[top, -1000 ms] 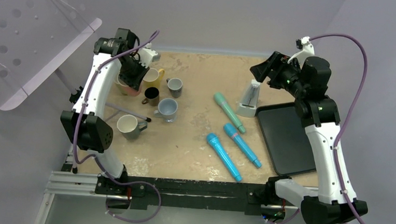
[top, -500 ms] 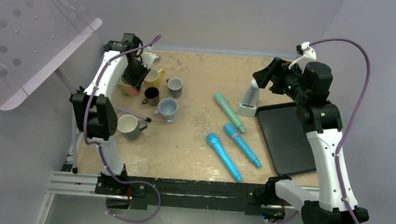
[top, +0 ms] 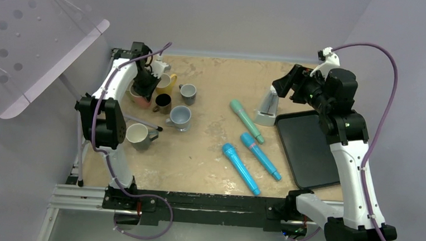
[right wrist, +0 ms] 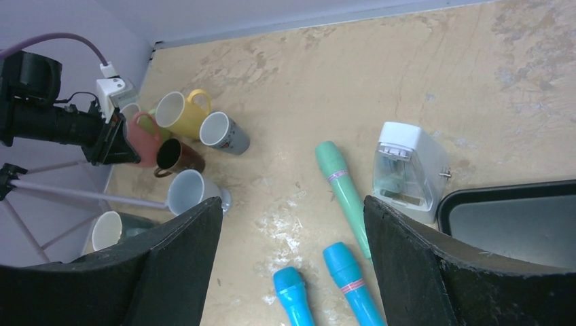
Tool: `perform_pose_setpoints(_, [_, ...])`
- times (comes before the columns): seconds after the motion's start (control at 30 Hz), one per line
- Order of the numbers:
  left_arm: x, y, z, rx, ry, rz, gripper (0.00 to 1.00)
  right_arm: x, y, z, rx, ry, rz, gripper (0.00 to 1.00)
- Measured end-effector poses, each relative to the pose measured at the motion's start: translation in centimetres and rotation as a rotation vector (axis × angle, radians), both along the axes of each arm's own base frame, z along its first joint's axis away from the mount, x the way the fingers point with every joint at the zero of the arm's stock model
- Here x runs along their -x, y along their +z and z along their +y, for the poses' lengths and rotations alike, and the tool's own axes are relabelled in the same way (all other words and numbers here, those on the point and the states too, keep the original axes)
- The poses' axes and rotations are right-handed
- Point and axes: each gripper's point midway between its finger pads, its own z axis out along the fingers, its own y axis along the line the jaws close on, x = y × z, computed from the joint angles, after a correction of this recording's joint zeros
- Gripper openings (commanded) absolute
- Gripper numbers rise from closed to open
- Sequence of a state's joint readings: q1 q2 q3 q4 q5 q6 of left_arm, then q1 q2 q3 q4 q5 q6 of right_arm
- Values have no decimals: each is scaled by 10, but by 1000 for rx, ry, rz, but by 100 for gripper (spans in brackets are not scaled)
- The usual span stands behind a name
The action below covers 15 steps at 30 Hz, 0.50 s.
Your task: Turn the mug right side up
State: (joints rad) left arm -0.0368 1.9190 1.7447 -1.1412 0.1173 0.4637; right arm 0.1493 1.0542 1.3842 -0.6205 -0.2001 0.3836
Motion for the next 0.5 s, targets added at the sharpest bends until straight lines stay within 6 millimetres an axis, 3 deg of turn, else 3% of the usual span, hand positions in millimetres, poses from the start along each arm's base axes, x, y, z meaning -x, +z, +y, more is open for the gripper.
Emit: perform_pose_setpoints(0.5, [-12,-41,-1,12,-30,44,0,1,-3,0,2,-1,12,80])
